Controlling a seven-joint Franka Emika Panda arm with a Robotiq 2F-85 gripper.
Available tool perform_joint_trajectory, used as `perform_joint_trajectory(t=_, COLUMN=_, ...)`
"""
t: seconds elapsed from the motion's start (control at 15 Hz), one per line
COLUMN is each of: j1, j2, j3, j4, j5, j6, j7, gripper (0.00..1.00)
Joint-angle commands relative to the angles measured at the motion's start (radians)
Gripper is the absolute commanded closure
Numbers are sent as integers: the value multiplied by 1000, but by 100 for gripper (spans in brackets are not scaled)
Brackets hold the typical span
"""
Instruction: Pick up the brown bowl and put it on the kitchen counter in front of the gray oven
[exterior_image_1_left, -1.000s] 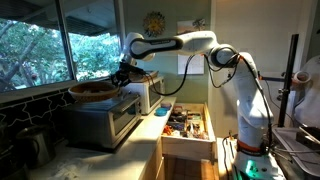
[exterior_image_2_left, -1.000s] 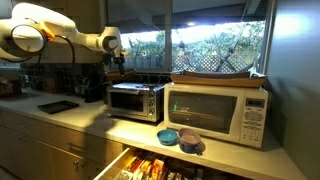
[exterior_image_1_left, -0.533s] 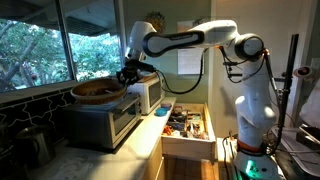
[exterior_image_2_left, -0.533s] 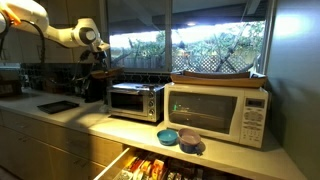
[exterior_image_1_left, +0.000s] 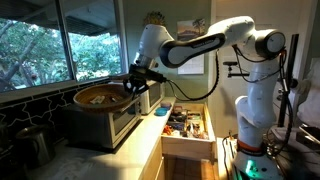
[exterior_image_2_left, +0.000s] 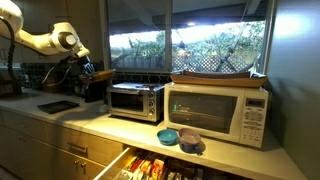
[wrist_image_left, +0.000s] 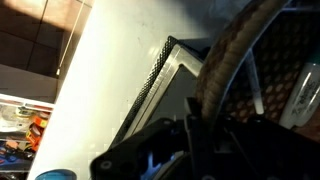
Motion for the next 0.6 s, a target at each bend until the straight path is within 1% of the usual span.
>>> perform_joint_trajectory(t=0.0, j1=-19, j2=6, j3=10, j4=10, j5=3, j6=-4, j7=-7, gripper=94)
perform_joint_trajectory(t=0.07, j1=-22, j2=11, j3=7, j4=14, j5=3, j6=-4, j7=-10, gripper=94)
perform_joint_trajectory(t=0.13, j1=-24, j2=14, j3=6, j4=15, j5=3, j6=-4, j7=-11, gripper=99)
perform_joint_trajectory(t=0.2, j1=-7, j2=13, j3=4, j4=15, j5=31, j6=-36, j7=-96, gripper=99)
perform_joint_trajectory(t=0.27, j1=4, j2=-10, j3=13, j4=-10, j5=20, j6=-57, j7=-153, gripper=99)
perform_joint_trajectory(t=0.53, j1=52, j2=-114, j3=54, j4=-156, j5=59, j6=-36, j7=-314, gripper=99)
